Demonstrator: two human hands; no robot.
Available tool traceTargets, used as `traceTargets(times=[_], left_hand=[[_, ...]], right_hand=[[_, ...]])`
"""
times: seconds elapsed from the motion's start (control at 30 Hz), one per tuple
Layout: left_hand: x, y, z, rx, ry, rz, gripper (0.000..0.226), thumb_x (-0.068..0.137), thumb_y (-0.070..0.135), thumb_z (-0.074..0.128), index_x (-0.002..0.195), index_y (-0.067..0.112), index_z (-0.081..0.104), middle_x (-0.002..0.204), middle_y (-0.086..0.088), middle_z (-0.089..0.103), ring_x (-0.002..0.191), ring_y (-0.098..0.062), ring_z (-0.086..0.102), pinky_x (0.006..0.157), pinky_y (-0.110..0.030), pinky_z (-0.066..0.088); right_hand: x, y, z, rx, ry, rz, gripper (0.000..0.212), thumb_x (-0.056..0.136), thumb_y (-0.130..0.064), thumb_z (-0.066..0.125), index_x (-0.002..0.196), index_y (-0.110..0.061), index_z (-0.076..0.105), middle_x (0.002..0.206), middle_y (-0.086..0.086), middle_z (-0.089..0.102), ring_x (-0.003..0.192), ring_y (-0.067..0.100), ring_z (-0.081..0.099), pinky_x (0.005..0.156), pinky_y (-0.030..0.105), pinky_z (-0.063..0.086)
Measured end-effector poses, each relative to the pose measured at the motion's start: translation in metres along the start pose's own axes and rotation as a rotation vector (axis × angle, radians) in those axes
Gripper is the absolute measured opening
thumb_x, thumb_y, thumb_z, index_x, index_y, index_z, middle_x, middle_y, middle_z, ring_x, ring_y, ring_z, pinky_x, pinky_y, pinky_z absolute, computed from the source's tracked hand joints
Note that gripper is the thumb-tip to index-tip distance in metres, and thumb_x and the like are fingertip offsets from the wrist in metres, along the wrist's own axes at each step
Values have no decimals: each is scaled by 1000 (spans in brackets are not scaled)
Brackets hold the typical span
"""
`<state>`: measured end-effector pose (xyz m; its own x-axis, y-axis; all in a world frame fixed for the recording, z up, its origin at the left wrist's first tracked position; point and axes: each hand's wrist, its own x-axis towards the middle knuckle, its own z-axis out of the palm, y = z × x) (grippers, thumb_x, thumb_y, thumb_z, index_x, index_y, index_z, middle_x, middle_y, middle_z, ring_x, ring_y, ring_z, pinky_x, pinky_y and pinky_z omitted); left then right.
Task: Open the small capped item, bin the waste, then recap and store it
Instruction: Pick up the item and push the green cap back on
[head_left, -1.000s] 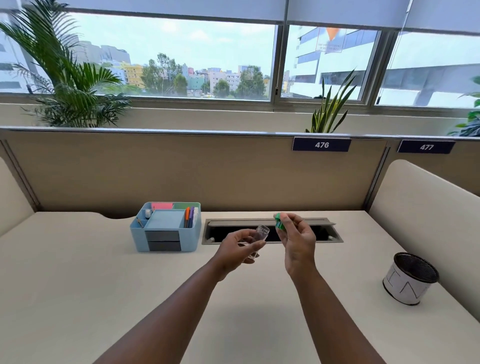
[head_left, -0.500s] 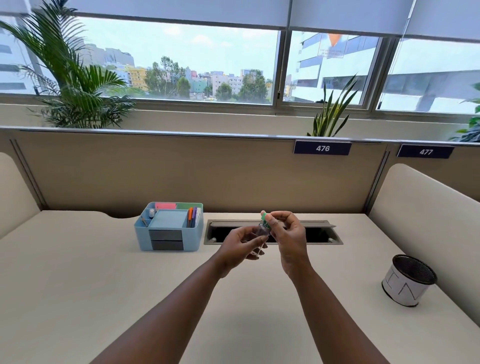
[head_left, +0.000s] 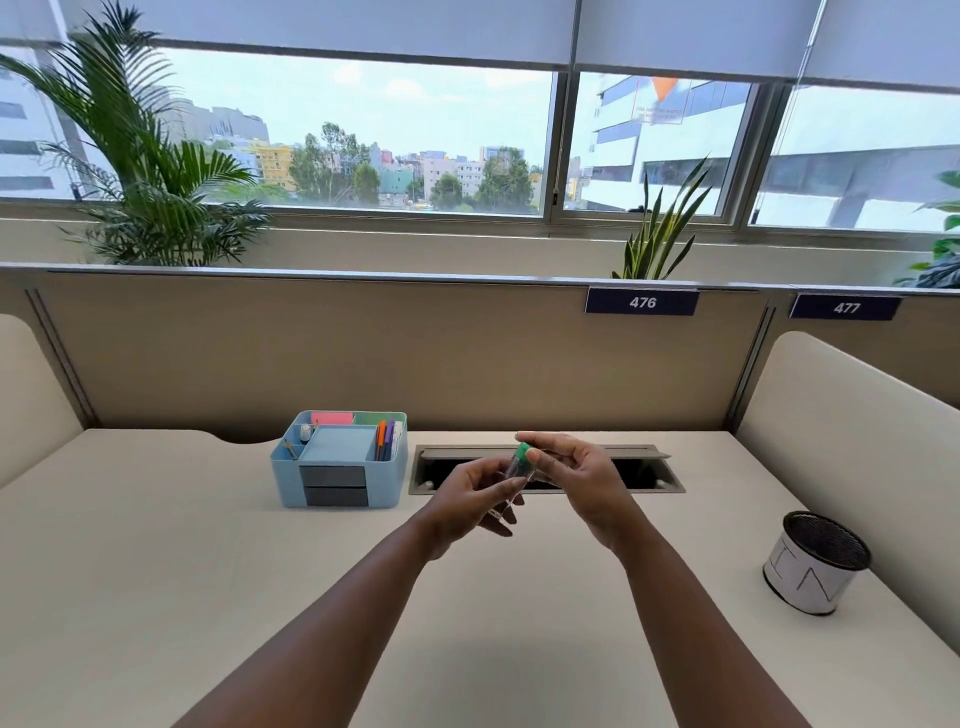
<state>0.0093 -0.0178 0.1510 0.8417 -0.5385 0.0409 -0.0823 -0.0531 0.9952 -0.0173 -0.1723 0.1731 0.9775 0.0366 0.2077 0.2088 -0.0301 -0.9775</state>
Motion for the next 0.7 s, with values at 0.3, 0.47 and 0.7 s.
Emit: traceTargets(times=[0.3, 0.47, 0.7], left_hand=[[5, -3, 5, 263, 145, 86, 28, 82, 11, 67, 108, 3, 64, 75, -1, 65, 47, 2, 56, 38, -11, 39], [7, -7, 9, 421, 239, 207, 27, 76, 12, 73, 102, 5, 69, 73, 3, 68, 57, 1, 56, 49, -6, 42], [10, -7, 8, 660, 299, 278, 38, 74, 23, 75, 108, 9, 68, 96, -7, 75, 74, -10, 63, 65, -10, 46]], right_hand=[[1, -8, -9, -289, 90, -6, 23, 74, -4, 71, 96, 1, 68, 93, 21, 71, 79, 19, 66, 70, 15, 56], [0, -4, -7, -415, 164, 35, 17, 73, -13, 75, 82, 1, 70, 76, 19, 70, 65, 23, 64, 71, 36, 55], [-6, 8, -9, -284, 286, 137, 26, 71, -26, 76, 55, -11, 62, 56, 5, 64, 41, 7, 59, 44, 14, 50]])
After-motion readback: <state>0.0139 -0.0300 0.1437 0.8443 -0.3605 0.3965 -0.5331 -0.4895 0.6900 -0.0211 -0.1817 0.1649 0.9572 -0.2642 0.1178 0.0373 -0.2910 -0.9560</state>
